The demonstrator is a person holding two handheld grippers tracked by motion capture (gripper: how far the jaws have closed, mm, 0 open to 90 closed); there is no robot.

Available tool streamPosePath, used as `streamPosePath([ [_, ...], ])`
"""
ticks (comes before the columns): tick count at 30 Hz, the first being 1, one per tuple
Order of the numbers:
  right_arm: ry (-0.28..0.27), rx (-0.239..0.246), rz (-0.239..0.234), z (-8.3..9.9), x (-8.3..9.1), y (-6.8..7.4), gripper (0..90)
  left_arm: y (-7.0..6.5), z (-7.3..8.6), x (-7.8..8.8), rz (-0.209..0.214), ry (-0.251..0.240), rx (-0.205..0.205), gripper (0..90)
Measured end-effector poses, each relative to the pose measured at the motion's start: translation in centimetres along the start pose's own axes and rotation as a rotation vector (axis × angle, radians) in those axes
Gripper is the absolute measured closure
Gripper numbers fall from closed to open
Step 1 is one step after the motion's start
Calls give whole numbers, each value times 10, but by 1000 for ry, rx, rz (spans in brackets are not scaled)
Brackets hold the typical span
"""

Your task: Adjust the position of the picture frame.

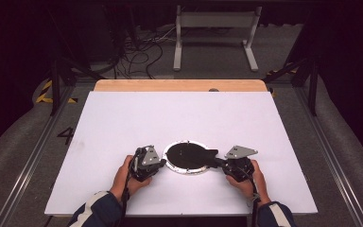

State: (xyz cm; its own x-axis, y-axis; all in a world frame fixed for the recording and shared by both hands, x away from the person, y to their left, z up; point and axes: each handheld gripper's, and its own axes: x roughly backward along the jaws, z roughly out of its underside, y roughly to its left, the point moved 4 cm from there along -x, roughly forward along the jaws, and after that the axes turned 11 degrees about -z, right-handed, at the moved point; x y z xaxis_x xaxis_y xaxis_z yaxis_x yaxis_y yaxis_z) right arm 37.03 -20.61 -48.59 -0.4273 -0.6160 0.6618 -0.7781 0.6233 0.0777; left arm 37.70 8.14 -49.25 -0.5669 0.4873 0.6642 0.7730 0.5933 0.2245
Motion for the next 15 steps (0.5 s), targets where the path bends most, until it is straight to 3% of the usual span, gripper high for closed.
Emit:
streamPosePath([
  [5, -7, -3, 0, 3, 2, 3, 900, -17, 2, 10, 86, 6, -56, 900],
  [10, -2, 0, -11, 4, 3, 7, 900, -24, -3, 7, 98, -1, -82, 900],
  [15, 2, 8, -29, 5, 4, 13, 900, -21, -8, 1, 81, -3, -68, 900],
])
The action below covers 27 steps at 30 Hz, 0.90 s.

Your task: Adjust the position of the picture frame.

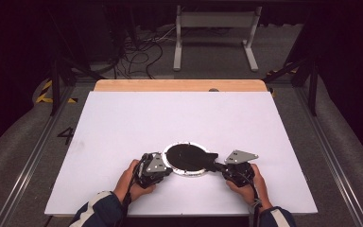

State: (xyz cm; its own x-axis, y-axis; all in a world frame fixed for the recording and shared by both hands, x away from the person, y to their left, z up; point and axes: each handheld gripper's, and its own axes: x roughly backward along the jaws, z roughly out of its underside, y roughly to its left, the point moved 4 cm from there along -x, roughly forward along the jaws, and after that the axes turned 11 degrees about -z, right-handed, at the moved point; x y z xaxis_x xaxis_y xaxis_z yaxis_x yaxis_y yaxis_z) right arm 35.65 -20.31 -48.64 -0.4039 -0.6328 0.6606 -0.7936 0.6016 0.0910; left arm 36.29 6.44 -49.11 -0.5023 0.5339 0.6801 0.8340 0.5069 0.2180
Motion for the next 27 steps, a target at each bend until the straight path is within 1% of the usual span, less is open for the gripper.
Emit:
streamPosePath([
  [1, 2, 1, 3, 0, 0, 1, 900, 1, -1, -1, -6, 3, -2, 900],
  [2, 2, 0, 6, 0, 0, 1, 900, 2, -1, -2, -5, 1, 6, 900],
  [3, 2, 0, 3, 0, 0, 1, 900, 4, -1, -2, -2, 2, 10, 900],
  [6, -2, -7, -11, 1, 1, 2, 900, 8, -2, -5, -19, 1, 24, 900],
  [7, 0, -5, -11, 1, 1, 3, 900, 9, -2, -5, -17, 6, 23, 900],
  [10, 0, -1, -16, 2, 1, 5, 900, 12, -2, -7, -21, -2, 36, 900],
  [12, 0, 0, -17, 2, 1, 6, 900, 14, -2, -8, -19, -3, 35, 900],
  [14, 4, 12, -17, 2, 2, 8, 900, 16, -1, -8, -15, -9, 42, 900],
  [16, 8, 27, -27, 3, 2, 11, 900, 18, -1, -8, -18, -13, 49, 900],
  [21, 11, 39, -32, 5, 3, 17, 900, 19, 0, -7, -24, -6, 58, 900],
  [23, 12, 44, -41, 5, 2, 20, 900, 18, 1, -6, -14, -2, 61, 900],
  [24, 12, 43, -47, 5, 2, 22, 900, 18, 1, -5, -10, 0, 60, 899],
  [25, 13, 45, -50, 5, 2, 22, 900, 16, 2, -3, 3, 8, 53, 899],
  [26, 15, 48, -53, 5, 2, 23, 900, 15, 3, 0, 16, 12, 31, 899],
  [27, 18, 53, -57, 5, 2, 24, 900, 13, 6, 2, 25, 9, 22, 898],
])
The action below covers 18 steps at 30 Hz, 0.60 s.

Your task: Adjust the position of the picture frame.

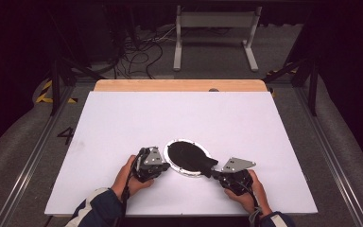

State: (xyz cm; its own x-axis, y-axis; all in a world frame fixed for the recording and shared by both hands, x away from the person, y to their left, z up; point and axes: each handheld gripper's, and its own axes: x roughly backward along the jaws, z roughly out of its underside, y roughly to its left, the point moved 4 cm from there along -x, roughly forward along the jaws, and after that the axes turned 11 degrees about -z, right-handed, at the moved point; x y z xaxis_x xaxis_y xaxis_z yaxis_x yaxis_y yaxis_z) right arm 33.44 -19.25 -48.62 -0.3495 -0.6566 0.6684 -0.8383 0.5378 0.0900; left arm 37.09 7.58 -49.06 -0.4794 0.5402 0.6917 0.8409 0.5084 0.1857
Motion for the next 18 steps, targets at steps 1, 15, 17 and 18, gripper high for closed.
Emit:
streamPosePath([
  [1, -10, 7, -8, -1, 1, 0, 900, -1, 2, 2, 6, -2, -2, 898],
  [15, -84, -28, 162, -13, 6, -37, 900, -27, -9, -2, 74, -22, -26, 900],
  [17, -78, -34, 157, -14, 3, -39, 900, -30, -11, -3, 83, -25, -26, 900],
  [18, -73, -37, 158, -14, 1, -40, 900, -32, -12, -5, 80, -27, -27, 900],
])
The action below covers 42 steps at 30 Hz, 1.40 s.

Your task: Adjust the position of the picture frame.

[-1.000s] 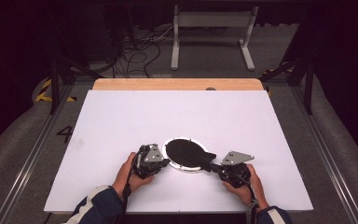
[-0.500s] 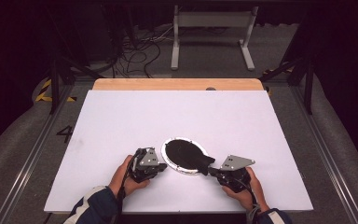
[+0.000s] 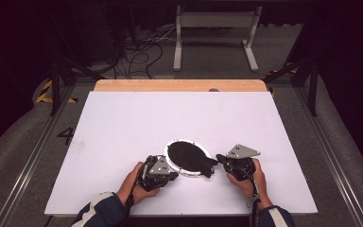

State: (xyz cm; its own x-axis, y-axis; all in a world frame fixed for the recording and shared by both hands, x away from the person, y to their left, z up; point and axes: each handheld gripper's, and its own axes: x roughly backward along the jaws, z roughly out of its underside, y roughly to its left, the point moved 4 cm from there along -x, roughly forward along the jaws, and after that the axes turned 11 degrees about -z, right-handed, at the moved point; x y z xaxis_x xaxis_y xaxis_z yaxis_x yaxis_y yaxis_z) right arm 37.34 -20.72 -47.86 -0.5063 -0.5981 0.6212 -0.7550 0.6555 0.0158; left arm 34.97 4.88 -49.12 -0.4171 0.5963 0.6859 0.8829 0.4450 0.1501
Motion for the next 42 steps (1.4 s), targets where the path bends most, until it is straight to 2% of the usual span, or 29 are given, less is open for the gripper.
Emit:
streamPosePath([
  [5, 21, -14, -15, 3, -3, -2, 900, 0, -4, -5, -17, -3, 15, 900],
  [8, 47, -4, -16, 5, -6, -2, 900, 4, -4, -7, -44, -9, 30, 898],
  [11, 46, 8, -31, 5, -6, -1, 900, 7, -4, -7, -42, -9, 44, 900],
  [16, 48, 14, -35, 6, -6, 1, 900, 11, -4, -7, -66, -5, 34, 900],
  [22, 57, 31, -61, 7, -5, 11, 900, 22, -2, -8, -94, -1, 54, 900],
  [25, 59, 38, -66, 7, -5, 16, 900, 27, -2, -8, -105, 2, 49, 900],
  [30, 61, 18, -94, 8, -4, 22, 900, 39, -3, -13, -102, -2, 67, 900],
  [34, 67, 15, -101, 8, -2, 28, 900, 48, -7, -18, -121, 0, 66, 900],
  [39, 64, 5, -125, 9, -2, 33, 900, 54, -9, -22, -137, -4, 72, 900],
  [42, 71, 17, -127, 9, -3, 37, 900, 53, -8, -21, -150, 4, 71, 900],
])
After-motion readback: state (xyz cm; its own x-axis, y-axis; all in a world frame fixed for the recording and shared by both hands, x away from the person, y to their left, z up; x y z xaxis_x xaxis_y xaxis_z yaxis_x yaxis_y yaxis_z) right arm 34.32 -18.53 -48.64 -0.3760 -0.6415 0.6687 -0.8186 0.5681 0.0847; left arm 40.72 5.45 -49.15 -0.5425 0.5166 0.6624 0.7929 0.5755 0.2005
